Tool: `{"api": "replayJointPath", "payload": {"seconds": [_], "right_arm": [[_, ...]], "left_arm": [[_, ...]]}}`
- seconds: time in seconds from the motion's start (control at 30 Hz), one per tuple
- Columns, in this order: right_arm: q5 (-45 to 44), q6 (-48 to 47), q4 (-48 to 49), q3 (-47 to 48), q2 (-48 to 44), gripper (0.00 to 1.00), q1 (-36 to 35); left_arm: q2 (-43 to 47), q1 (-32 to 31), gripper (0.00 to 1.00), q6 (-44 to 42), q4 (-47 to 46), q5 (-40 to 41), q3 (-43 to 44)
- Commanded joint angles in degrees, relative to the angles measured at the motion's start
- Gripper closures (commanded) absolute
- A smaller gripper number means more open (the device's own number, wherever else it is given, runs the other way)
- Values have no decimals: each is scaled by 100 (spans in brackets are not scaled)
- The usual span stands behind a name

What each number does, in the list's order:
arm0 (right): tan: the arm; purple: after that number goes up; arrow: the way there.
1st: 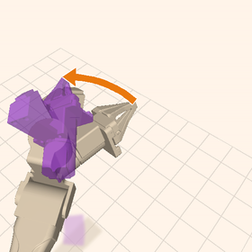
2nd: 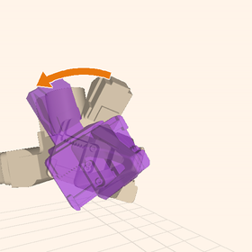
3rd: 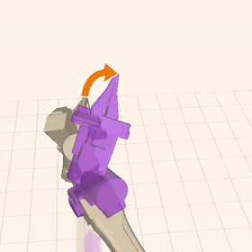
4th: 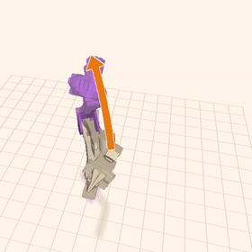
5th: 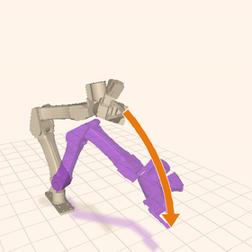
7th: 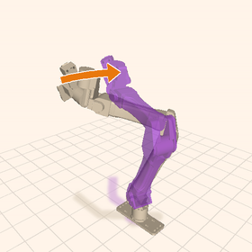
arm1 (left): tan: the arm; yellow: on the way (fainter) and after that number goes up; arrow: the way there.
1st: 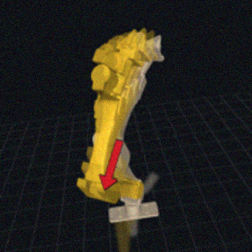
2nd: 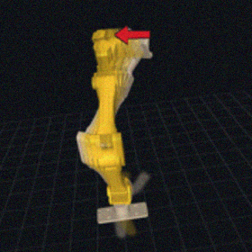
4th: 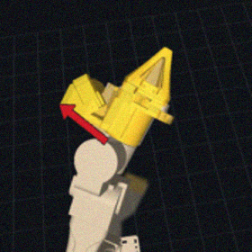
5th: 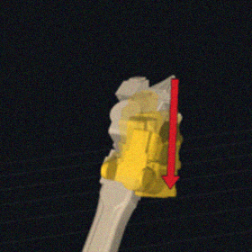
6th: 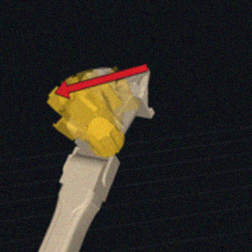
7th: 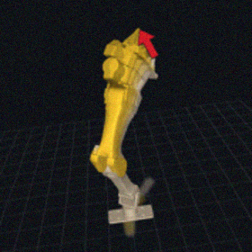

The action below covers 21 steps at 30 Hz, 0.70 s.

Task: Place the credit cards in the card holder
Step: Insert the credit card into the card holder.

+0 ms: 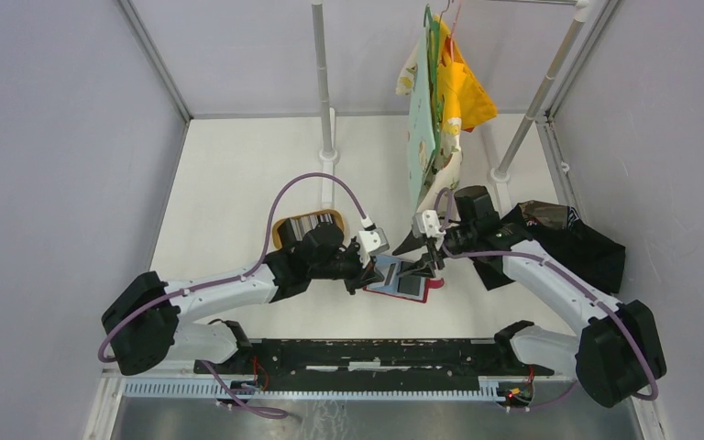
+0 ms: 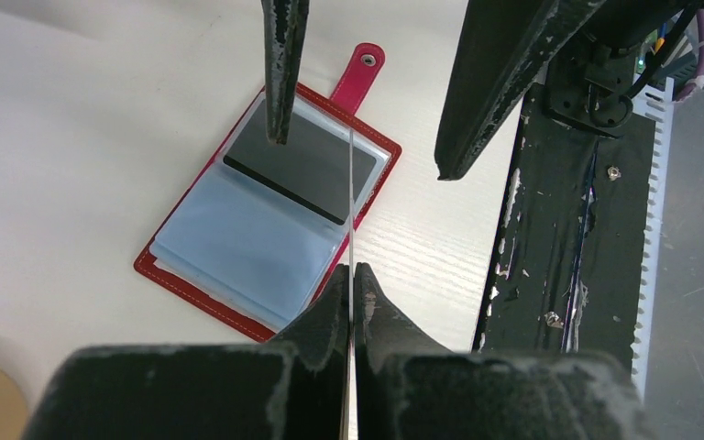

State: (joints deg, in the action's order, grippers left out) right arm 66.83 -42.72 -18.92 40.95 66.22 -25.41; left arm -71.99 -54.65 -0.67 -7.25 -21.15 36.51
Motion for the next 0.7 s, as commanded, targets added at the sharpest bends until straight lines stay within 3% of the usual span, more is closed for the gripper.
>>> {"api": "replayJointPath", "payload": {"seconds": [0.0, 0.43, 0.53, 0.57, 0.67], "right_arm": [[35, 585, 522, 20, 77, 48, -73], [-129, 831, 568, 79, 356, 77, -306], [-145, 786, 431, 166, 407, 93, -309], [-143, 751, 340, 228, 437, 99, -306], [-201, 858, 277, 317, 442, 100, -296]], "left_arm": [[68, 18, 98, -346, 12, -79, 296], [91, 22, 98, -361, -54, -6, 283], [120, 19, 98, -334, -119, 45, 246], [136, 17, 95, -306, -150, 90, 230], [259, 16, 72, -134, -271, 522, 63]]}}
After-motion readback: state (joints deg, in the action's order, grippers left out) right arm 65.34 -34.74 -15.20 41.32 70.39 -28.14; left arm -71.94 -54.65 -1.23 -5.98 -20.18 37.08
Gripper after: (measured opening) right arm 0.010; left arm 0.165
